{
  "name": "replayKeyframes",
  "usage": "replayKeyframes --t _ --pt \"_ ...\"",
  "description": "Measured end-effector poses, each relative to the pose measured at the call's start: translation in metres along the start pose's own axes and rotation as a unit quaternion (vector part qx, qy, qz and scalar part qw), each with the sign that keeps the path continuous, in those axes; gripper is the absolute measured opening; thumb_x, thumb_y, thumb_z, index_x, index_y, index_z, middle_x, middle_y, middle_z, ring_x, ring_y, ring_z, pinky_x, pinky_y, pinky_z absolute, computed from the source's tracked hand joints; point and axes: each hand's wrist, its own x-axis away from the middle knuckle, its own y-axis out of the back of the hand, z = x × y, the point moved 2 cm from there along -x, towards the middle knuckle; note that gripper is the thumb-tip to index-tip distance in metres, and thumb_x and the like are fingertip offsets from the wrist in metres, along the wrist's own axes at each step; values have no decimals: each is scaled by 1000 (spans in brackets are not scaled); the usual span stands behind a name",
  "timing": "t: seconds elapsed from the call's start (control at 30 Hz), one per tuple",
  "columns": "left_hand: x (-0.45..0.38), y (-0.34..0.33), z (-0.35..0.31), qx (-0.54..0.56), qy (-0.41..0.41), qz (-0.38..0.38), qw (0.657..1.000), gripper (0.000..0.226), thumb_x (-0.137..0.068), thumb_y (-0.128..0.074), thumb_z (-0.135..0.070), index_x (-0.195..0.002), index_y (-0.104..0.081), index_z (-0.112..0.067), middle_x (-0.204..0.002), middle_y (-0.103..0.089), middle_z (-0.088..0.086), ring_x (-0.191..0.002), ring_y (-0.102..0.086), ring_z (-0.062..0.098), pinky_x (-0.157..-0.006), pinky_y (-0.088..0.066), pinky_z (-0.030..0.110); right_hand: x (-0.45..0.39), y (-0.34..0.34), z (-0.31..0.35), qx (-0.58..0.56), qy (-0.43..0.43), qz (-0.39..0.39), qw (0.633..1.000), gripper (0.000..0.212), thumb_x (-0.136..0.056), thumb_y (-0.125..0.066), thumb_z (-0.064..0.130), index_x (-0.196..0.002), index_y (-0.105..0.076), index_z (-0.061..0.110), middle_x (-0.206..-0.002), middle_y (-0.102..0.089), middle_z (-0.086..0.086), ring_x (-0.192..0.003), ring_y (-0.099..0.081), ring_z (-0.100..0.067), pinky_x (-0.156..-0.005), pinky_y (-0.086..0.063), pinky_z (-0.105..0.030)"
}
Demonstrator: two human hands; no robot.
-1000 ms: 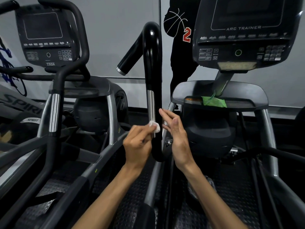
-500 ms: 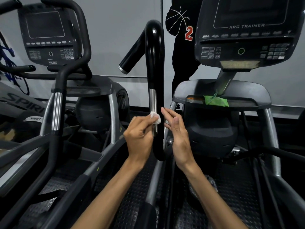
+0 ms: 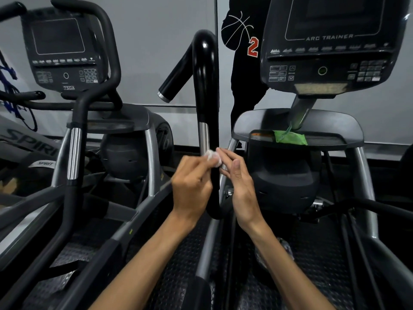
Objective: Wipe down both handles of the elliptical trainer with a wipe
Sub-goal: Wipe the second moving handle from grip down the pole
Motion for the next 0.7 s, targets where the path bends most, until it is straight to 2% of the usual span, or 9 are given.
replayKeyframes --t 0.07,0.1,0.2,0.3,0.37,0.47,0.53,0.6,0.7 --pt "6 6 8 1 18 8 1000 26 -80 -75 15 -95 -80 -5 -88 -75 4 -76 -67 21 -71 -55 32 1 1 -1 0 1 4 1000 69 -99 -33 68 -143 -55 19 -147 -56 11 -140 -49 -8 -120 -35 -47" --pt "1 8 13 8 33 -1 999 25 -80 -75 14 -93 -80 -6 -88 -74 1 -76 -68 20 -71 -55 33 1 1 -1 3 3 3 1000 72 -97 -33 72 -143 -55 20 -147 -56 12 -140 -48 -7 -120 -35 -48" --pt "-30 10 14 35 60 -38 997 16 -84 -73 6 -91 -80 -7 -88 -73 -1 -79 -71 16 -72 -57 30 1 -1 -1 4 4 -3 1000 64 -97 -32 72 -139 -57 30 -147 -56 12 -142 -46 -8 -120 -34 -51" --pt "-38 3 1 45 37 -51 997 19 -82 -73 7 -94 -80 -5 -90 -74 3 -84 -69 16 -78 -55 22 -1 -2 0 -9 -2 -9 1000 52 -99 -32 70 -132 -61 43 -148 -55 6 -141 -47 -10 -120 -34 -51" --pt "-20 2 0 46 39 -44 997 18 -82 -74 6 -95 -80 -6 -90 -73 0 -83 -68 15 -79 -52 17 -1 -1 1 -5 -3 -9 1000 55 -98 -32 71 -133 -62 41 -148 -53 6 -141 -47 -10 -120 -35 -50" --pt "2 9 14 89 144 -7 986 30 -79 -72 13 -91 -79 -14 -87 -74 -5 -80 -71 6 -76 -52 14 -1 1 0 -10 -8 1 1000 54 -101 -31 59 -137 -58 29 -148 -53 8 -139 -48 -7 -119 -38 -46" --pt "-5 10 21 126 218 15 968 35 -77 -72 18 -86 -78 -15 -78 -73 -8 -71 -68 -2 -67 -49 10 0 0 -1 -6 -3 0 1000 54 -103 -32 60 -137 -57 28 -147 -54 8 -139 -48 -7 -118 -38 -46" --pt "-20 6 26 169 282 6 945 22 -81 -76 10 -84 -78 -12 -71 -71 -7 -62 -62 -5 -61 -45 8 1 -2 -2 -9 -3 -1 1000 55 -103 -33 61 -138 -56 27 -147 -56 8 -140 -48 -7 -118 -37 -48" --pt "-26 -1 30 218 309 -24 925 19 -83 -80 -1 -81 -77 -20 -72 -73 -10 -68 -64 -1 -66 -49 16 1 -2 -2 -14 -2 0 1000 57 -102 -32 62 -139 -56 26 -147 -57 8 -140 -48 -7 -119 -36 -48"
